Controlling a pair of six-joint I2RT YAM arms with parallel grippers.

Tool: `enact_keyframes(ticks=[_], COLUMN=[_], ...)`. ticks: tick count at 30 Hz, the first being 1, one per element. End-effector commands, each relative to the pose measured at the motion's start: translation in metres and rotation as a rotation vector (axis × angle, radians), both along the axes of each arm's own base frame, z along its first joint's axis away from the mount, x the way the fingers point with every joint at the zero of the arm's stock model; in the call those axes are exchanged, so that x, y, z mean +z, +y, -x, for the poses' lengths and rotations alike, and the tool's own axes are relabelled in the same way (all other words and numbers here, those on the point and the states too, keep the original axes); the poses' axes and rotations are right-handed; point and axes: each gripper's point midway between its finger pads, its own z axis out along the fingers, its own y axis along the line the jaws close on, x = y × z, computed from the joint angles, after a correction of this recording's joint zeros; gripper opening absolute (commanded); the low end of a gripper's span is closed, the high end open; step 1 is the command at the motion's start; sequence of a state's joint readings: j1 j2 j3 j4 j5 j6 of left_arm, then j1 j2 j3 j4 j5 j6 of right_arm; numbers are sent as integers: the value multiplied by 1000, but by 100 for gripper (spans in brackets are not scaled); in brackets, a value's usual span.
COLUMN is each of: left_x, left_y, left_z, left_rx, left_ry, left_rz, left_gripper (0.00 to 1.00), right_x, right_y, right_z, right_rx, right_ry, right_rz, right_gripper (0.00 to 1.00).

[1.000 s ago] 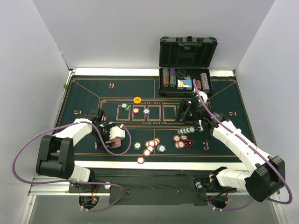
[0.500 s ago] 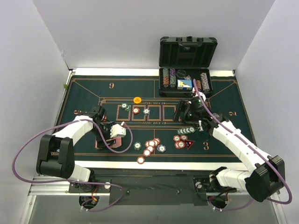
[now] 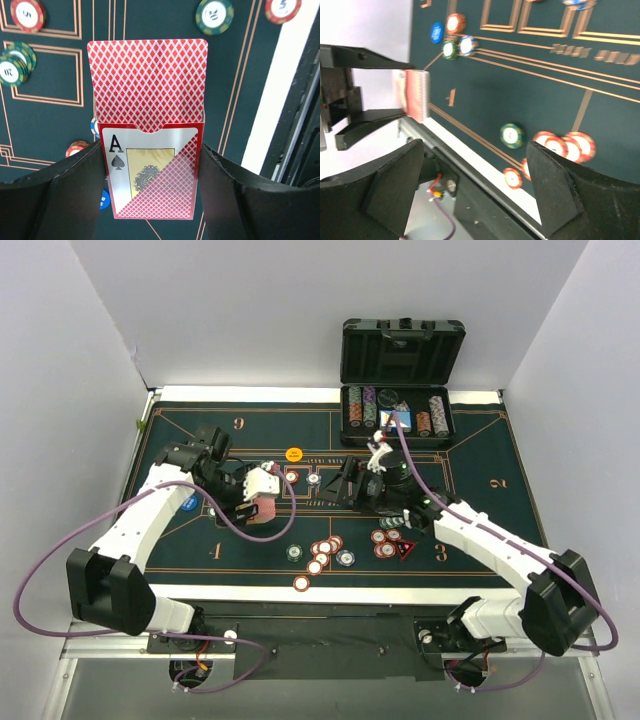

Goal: Distribute texas hold em gaming equipment

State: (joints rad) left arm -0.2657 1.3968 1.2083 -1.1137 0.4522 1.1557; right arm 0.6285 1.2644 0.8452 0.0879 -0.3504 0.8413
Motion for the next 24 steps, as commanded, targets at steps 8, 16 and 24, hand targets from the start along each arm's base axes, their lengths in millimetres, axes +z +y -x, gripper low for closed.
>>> enact_keyframes(ticks=[8,16,24], left_x=[55,62,66], left_y=[-37,-41,-45], left_z=[18,14,11], left_rx=[-31,-24,-20], left_ry=[40,20,4], left_rz=[86,76,76], left_gripper=[0,0,0], right_x=[61,72,65], right_y=[92,121,148], right_z=[18,32,39], right_rx=[208,269,317], right_ry=[-43,-42,-15], right_rz=[-358,-443,-440], right_gripper=[83,83,79])
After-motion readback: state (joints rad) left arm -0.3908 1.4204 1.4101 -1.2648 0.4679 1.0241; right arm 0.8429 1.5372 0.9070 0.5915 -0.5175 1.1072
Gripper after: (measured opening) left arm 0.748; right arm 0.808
